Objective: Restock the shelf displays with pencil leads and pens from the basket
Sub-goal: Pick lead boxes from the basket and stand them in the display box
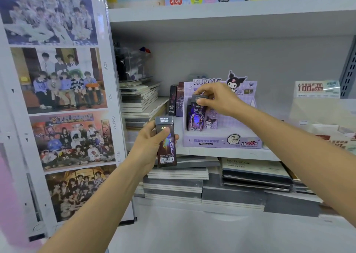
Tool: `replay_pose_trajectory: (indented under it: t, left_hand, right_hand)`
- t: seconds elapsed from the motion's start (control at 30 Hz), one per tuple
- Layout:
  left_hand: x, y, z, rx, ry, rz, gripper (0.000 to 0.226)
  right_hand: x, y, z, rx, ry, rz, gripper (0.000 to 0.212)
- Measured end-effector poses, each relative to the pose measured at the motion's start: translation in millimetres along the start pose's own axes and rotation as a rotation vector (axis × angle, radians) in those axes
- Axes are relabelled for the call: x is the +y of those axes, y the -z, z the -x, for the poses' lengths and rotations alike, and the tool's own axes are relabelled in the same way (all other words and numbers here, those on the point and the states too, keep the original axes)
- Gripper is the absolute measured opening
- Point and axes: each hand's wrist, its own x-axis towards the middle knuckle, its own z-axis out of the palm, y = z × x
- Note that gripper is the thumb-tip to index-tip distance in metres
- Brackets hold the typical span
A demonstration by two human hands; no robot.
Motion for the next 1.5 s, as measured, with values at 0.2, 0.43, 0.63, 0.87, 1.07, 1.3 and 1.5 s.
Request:
replay_pose_trajectory:
  t: [0.2,0.43,0.63,0.87,1.07,1.3,1.5]
  left_hand:
    - [-2,-2,-3,-0.034,0.006,-0.017,0.032]
    - [-4,-5,-4,-0.029,-0.009,-0.111,0.03]
    - [-5,-21,-2,-0.04,-0.036,-0.078,0.051]
    - [-9,-44,8,-0.03,-0.249,-0.376,0.042]
    - [-22,-34,12,-0.019,-0.621,-1.077,0.047]
    - [-41,-25,14,-0.189,-0.637,-1.562,0.064]
    - [-43,-24,14,-0.198,-0.656,-1.637,0.065]
  right_hand:
    - [0,-20,6,0.184,0.116,-0.023,0.017]
    - [5,-18,14,0.219,0.084,0.031,0.02]
    - [-13,-11,46,0.002,0.001,-0.396,0.03]
    - [-4,-6,67,-0.107,0.002,-0.463,0.01]
    - [18,22,55,0.258,-0.08,-0.489,0.009]
    - [13,8,44,0.264,-0.021,-0.389,0.014]
    - [13,-1,39,0.149,0.052,-0.172,0.015]
